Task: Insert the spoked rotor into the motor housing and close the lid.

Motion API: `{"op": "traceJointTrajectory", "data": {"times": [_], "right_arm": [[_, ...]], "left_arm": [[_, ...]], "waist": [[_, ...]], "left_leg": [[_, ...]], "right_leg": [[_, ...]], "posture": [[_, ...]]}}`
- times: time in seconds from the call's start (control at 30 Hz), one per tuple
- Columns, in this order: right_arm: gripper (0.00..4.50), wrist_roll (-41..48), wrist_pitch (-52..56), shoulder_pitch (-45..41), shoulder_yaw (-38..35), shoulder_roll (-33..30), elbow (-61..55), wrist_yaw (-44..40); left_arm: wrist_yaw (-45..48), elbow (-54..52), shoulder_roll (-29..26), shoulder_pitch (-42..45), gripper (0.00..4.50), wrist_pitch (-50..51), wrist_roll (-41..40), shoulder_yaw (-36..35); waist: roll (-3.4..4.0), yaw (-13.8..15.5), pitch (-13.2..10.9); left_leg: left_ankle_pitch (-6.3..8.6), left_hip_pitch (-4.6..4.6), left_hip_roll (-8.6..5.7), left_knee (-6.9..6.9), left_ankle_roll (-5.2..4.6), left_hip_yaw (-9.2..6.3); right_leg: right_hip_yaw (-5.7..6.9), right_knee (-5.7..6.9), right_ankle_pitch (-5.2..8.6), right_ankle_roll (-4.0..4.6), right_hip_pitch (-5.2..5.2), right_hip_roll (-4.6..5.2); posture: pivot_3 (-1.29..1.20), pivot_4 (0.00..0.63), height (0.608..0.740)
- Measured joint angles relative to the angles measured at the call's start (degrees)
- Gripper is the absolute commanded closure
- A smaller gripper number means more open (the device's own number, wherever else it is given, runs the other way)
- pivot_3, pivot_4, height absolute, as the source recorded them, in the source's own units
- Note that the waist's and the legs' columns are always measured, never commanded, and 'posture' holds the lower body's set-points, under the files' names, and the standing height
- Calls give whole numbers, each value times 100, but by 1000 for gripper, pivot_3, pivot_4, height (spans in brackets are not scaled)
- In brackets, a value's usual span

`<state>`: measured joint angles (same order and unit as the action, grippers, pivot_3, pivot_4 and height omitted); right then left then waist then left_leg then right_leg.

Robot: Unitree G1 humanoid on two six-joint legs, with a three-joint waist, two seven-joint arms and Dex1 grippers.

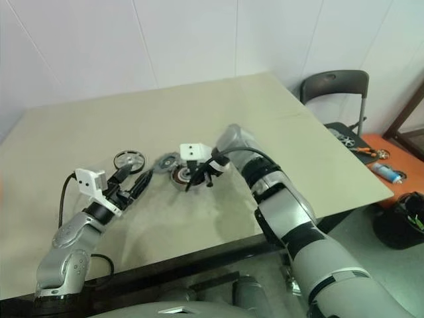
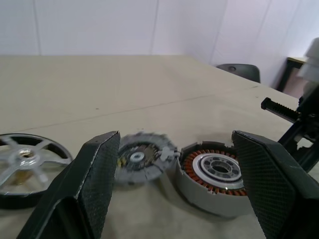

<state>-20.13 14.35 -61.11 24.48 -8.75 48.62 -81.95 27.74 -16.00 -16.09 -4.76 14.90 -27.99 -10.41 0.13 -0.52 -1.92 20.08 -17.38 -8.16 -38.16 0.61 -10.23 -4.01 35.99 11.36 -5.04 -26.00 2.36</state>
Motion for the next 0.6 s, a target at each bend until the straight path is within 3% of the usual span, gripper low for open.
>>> {"op": "traceJointTrajectory", "data": {"times": [0.3,0.6], "right_arm": [[4469,188,2752,384,420,-316,-2286,-471],[4469,544,3335,511,764,-124,-2539,79]], "left_arm": [[99,212,-30,254,681,81,3,70],[169,284,-48,337,681,172,4,79]], "waist": [[-3,2,2],[-10,-15,6]], "left_leg": [[0,-13,0,-1,0,7],[0,-8,0,-1,1,10]], "right_leg": [[0,0,0,0,-17,4],[-1,2,-1,0,-15,4]], "posture": [[0,0,740],[0,0,740]]}}
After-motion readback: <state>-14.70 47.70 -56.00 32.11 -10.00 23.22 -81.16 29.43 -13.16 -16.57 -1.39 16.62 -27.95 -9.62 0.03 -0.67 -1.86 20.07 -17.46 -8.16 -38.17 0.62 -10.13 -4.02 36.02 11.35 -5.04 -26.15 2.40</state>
